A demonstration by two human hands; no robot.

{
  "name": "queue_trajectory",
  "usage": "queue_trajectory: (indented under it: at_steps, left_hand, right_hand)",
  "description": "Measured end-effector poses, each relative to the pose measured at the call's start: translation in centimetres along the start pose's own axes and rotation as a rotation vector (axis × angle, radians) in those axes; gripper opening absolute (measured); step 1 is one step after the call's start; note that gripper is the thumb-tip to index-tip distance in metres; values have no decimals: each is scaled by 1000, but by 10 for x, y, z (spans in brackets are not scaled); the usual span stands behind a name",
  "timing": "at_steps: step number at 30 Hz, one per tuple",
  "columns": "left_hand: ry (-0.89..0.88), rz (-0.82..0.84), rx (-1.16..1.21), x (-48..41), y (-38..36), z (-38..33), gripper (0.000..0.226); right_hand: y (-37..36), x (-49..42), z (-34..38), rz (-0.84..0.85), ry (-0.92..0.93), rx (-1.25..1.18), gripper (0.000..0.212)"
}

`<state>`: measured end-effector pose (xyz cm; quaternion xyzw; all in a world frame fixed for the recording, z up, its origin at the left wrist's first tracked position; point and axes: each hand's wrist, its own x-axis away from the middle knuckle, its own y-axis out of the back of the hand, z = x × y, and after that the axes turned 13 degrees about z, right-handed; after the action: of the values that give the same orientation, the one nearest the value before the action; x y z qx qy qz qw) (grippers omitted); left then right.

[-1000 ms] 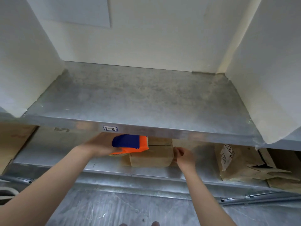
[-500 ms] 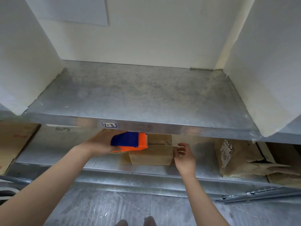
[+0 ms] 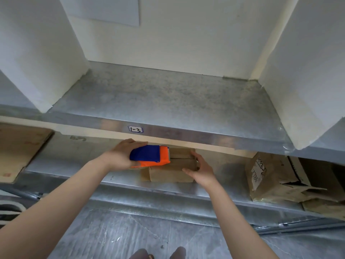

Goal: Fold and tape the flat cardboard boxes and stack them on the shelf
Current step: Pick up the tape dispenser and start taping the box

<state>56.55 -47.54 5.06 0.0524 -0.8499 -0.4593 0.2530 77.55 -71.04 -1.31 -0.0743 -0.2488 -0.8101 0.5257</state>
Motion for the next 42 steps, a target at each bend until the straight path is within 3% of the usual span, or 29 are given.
queue_trajectory:
  at_steps: [11, 24, 30, 36, 42]
  left_hand:
    - [-74, -72, 11, 30, -5, 23, 75]
    - [-146, 59, -56, 43, 31, 107, 78]
    - [-186, 24, -27, 59, 44, 134, 79]
    - [-146, 44, -41, 66, 61, 147, 78]
    - [-30, -1, -45, 102, 83, 205, 78]
  right_hand:
    - [-36, 18, 3, -94, -9, 51, 78]
    - [-120, 8, 41, -189, -76, 29, 78]
    - [-145, 2, 51, -159, -109, -7, 79]
    - [-146, -2, 56, -139, -133, -84, 82]
    - [-145, -2, 54, -120, -135, -97, 80]
